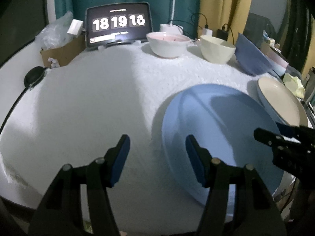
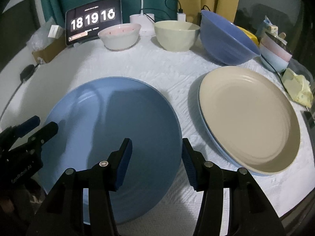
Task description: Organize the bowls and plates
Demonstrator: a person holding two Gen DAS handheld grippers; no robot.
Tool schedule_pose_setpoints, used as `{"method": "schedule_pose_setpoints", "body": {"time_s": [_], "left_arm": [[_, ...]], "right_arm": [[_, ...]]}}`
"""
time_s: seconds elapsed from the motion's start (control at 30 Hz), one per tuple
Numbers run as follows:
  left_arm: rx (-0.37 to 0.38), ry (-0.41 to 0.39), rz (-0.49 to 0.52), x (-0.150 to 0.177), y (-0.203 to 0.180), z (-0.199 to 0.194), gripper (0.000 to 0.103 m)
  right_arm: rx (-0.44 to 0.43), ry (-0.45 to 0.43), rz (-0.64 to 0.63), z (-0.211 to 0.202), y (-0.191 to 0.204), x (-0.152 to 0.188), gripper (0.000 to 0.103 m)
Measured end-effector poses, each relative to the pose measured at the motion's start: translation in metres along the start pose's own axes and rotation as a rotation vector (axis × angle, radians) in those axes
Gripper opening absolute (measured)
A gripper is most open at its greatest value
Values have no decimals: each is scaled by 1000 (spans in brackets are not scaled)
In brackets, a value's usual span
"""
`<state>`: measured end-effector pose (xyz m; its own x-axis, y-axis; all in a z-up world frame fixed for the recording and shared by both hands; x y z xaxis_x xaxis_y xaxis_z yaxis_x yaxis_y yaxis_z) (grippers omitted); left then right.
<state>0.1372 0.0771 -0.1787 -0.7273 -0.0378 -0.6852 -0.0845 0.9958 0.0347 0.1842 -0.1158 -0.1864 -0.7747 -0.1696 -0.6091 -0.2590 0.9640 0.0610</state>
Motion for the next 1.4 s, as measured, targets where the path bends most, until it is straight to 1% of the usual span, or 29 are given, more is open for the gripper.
{"method": "schedule_pose_setpoints", "body": {"time_s": [0.13, 0.23, 0.27, 0.3, 0.33, 0.37, 0.4, 0.43, 0.47, 0.53, 0.6, 0.63, 0.93, 1.13, 1.4], "left_arm": [[6, 15, 18, 5, -4, 6, 60], [15, 2, 28, 5, -6, 5, 58], [19, -1, 33, 5, -7, 5, 55], [29, -2, 38, 5, -9, 5, 49], [32, -4, 46, 4, -11, 4, 45], [37, -5, 56, 4, -14, 3, 44], [46, -7, 70, 4, -18, 3, 42], [47, -8, 76, 4, -20, 2, 41], [38, -10, 79, 4, -21, 1, 41], [37, -7, 75, 4, -21, 1, 40], [26, -6, 71, 3, -19, -1, 34], [25, -7, 70, 3, -19, -1, 33], [26, -38, 75, -6, -23, -18, 33], [27, -59, 94, -17, -35, -29, 33], [39, -67, 125, -29, -56, -35, 33]], "right_arm": [[10, 3, -9, 4, 1, 1, 53], [15, -7, -7, 5, 1, 2, 51], [17, -9, -6, 5, 0, 2, 46], [23, -12, -4, 5, 0, 2, 43], [33, -16, 0, 5, -2, 1, 37], [36, -17, 5, 5, -3, 1, 32], [36, -18, 11, 4, -5, 1, 29], [36, -19, 14, 4, -6, 0, 24], [38, -20, 12, 3, -7, 1, 22], [37, -20, 12, 2, -8, 1, 21], [31, -20, 15, 1, -9, 1, 21], [26, -21, 17, 0, -10, 1, 20], [1, -63, 38, -17, -15, -5, 20], [-6, -91, 64, -30, -25, -11, 20], [-11, -120, 101, -41, -47, -18, 20]]}}
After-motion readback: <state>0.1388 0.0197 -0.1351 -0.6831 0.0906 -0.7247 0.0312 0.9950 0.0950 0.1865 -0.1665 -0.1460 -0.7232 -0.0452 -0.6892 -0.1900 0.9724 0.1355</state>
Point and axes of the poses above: each gripper's, at about its wrist camera, not at the fingertips, and z roughly the way its jaws point, y to its left, x to its underside, the point moved 3 cm from there along z, roughly the way its jaws point, and after that the axes turned 6 degrees about z, right-handed, at the moved point
